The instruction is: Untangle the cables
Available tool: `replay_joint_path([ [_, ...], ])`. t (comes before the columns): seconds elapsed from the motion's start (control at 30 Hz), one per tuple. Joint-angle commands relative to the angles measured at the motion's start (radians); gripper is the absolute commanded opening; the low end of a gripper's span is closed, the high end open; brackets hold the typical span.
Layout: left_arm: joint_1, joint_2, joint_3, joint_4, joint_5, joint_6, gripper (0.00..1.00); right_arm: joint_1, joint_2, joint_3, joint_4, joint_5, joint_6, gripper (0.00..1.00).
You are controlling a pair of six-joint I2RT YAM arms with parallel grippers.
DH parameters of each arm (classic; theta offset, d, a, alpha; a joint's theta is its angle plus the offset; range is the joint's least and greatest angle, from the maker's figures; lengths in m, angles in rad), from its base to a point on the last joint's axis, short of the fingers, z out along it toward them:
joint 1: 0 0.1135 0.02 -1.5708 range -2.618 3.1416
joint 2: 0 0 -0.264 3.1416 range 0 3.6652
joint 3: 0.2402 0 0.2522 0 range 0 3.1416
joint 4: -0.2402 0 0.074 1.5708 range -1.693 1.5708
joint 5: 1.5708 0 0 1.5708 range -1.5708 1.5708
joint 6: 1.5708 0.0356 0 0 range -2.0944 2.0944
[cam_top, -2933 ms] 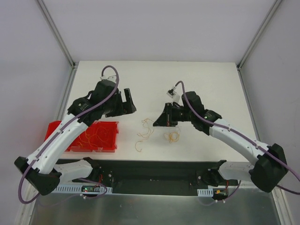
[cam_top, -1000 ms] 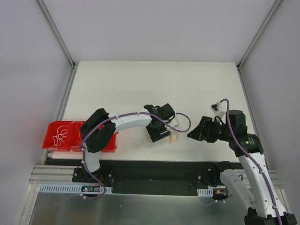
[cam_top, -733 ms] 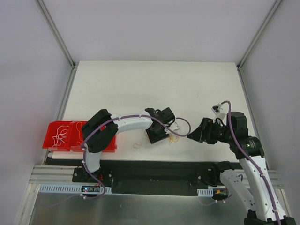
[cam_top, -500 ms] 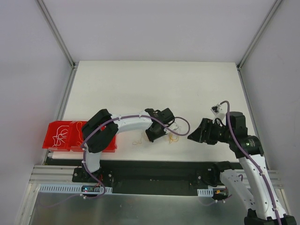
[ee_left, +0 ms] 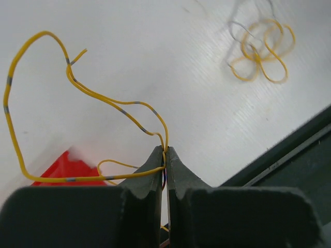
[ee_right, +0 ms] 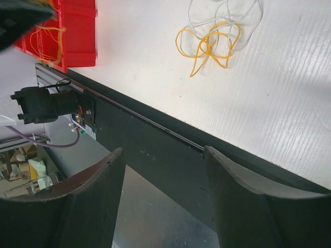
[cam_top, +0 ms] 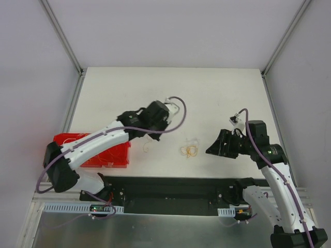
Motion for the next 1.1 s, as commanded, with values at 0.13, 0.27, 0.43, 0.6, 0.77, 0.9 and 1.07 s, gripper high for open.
replay_joint_path([
  [0.13, 0.372, -0.304, -0.043, -0.082, -0.276, -0.167, 0.00, 0.004, 0.005, -0.015, 0.046, -0.037, 0.022, 0.64],
  [0.27, 0.604, -0.350, -0.069, -0.105, -0.290, -0.187, 0.00, 0.007, 0.020, -0.007, 0.046, -0.037, 0.014, 0.64],
  [0.43, 0.849, -0.315, -0.125, -0.140, -0.216, -0.203, 0.00, 0.009, 0.029, 0.007, 0.036, -0.032, 0.003, 0.64],
  [0.6, 0.989, -0.250, -0.231, -0.092, -0.166, -0.160, 0.00, 0.009, 0.022, 0.005, 0.036, -0.032, 0.005, 0.64],
  [0.77, 1.020, -0.180, -0.280, -0.058, -0.046, -0.160, 0.00, 0.009, 0.017, 0.005, 0.036, -0.031, 0.008, 0.64],
  [0.9, 1.078, -0.146, -0.329, -0.062, -0.006, -0.195, 0.00, 0.009, 0.014, 0.007, 0.028, -0.026, 0.002, 0.64],
  [1.07, 1.120, -0.129, -0.365, -0.194, -0.058, -0.366, 0.00, 0.011, 0.018, 0.010, 0.025, -0.020, -0.004, 0.64],
])
